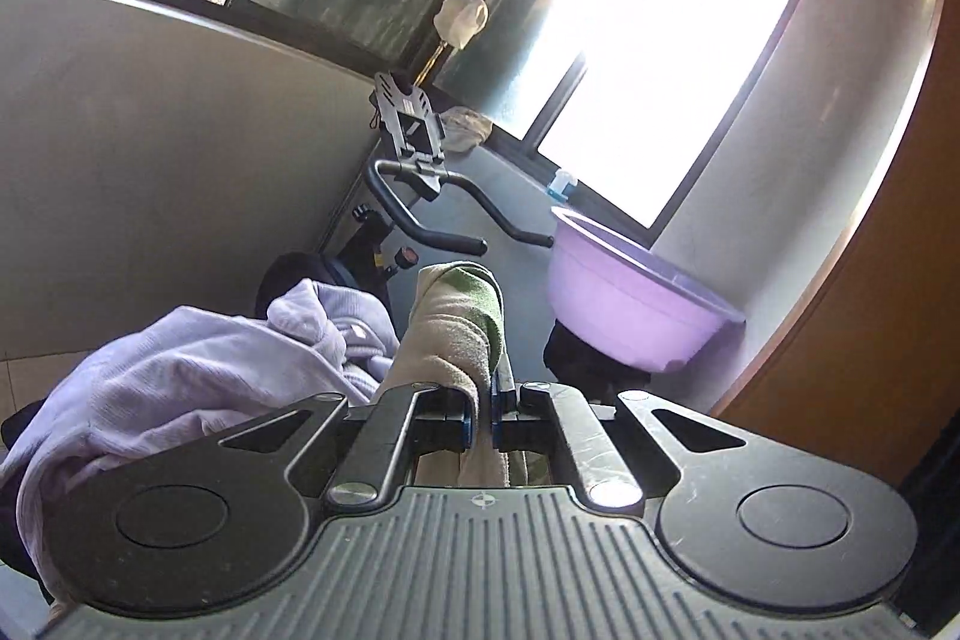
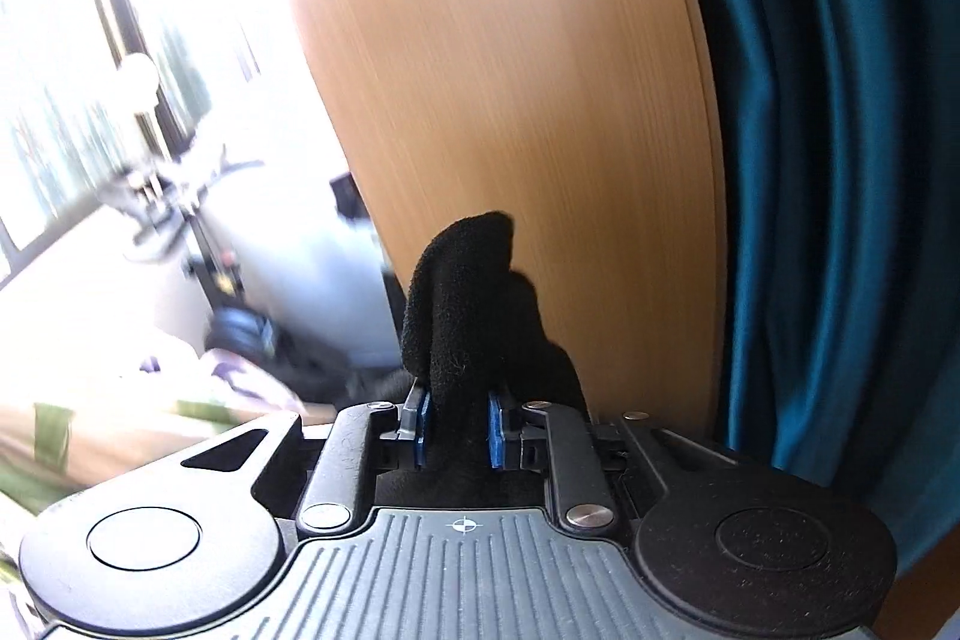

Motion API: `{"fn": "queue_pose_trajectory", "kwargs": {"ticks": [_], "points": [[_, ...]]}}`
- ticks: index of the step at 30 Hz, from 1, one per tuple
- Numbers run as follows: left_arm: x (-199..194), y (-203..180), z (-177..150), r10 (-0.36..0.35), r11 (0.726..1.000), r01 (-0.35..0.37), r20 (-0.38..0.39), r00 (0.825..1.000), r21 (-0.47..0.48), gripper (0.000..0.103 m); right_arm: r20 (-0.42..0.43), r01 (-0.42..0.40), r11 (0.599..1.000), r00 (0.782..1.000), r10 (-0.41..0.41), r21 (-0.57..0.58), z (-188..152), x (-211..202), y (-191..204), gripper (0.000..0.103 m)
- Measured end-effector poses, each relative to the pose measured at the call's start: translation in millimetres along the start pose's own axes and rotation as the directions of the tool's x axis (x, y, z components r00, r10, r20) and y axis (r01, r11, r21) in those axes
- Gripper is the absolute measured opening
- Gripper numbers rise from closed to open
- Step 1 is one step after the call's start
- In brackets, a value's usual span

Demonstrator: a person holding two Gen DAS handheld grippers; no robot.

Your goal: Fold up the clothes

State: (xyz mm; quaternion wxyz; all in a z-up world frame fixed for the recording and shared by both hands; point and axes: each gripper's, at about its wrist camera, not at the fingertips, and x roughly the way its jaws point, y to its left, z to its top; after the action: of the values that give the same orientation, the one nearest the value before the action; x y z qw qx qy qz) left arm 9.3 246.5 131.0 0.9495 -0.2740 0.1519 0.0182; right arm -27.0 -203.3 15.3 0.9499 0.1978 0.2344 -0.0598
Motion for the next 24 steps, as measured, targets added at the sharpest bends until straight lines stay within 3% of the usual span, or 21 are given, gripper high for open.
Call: {"fn": "queue_pose_trajectory", "kwargs": {"ticks": [3, 7, 10, 13, 17, 19, 20, 22, 24], "points": [[-14.9, 4.4, 23.6, 0.021, 1.0, -0.021, 0.094, 0.995, 0.004, 0.005, 0.071, -0.016, 1.0, 0.997, 0.016, -0.002, 18.8, -12.8, 7.3, 0.016], [-34.6, 11.8, 61.7, 0.075, 0.996, -0.082, 0.206, 0.976, 0.024, 0.005, 0.153, -0.019, 1.0, 0.988, 0.022, -0.02, 37.5, -23.4, 15.2, 0.016], [-44.7, 18.9, 77.5, 0.103, 0.994, -0.111, 0.257, 0.961, 0.016, 0.005, 0.156, -0.01, 0.999, 0.988, 0.017, -0.051, 41.6, -17.5, 17.8, 0.016], [-36.4, 18.7, 67.3, 0.11, 0.992, -0.122, 0.216, 0.97, 0.044, 0.005, 0.092, 0.001, 0.995, 0.996, 0.008, -0.103, 31.1, 3.9, 21.7, 0.016], [-21.6, 20.4, 49.9, 0.113, 0.991, -0.122, 0.144, 0.983, 0.054, 0.006, -0.083, 0.047, 0.984, 0.995, -0.062, -0.169, -12.5, 50.9, 21.9, 0.017], [-13.6, 21.5, 40.6, 0.114, 0.991, -0.12, 0.105, 0.988, 0.054, 0.006, -0.192, 0.089, 0.984, 0.974, -0.118, -0.153, -39.0, 72.9, 13.9, 0.019], [-9.6, 22.1, 35.9, 0.114, 0.991, -0.119, 0.086, 0.99, 0.054, 0.006, -0.247, 0.113, 0.983, 0.958, -0.146, -0.145, -52.4, 83.7, 9.6, 0.026], [-1.6, 23.3, 26.6, 0.115, 0.992, -0.117, 0.047, 0.992, 0.054, 0.006, -0.301, 0.17, 0.974, 0.93, -0.21, -0.153, -73.8, 90.9, 2.8, 0.033], [6.4, 24.4, 17.3, 0.115, 0.992, -0.115, 0.008, 0.993, 0.054, 0.006, -0.312, 0.199, 0.967, 0.919, -0.241, -0.162, -83.7, 83.0, 0.3, 0.046]]}}
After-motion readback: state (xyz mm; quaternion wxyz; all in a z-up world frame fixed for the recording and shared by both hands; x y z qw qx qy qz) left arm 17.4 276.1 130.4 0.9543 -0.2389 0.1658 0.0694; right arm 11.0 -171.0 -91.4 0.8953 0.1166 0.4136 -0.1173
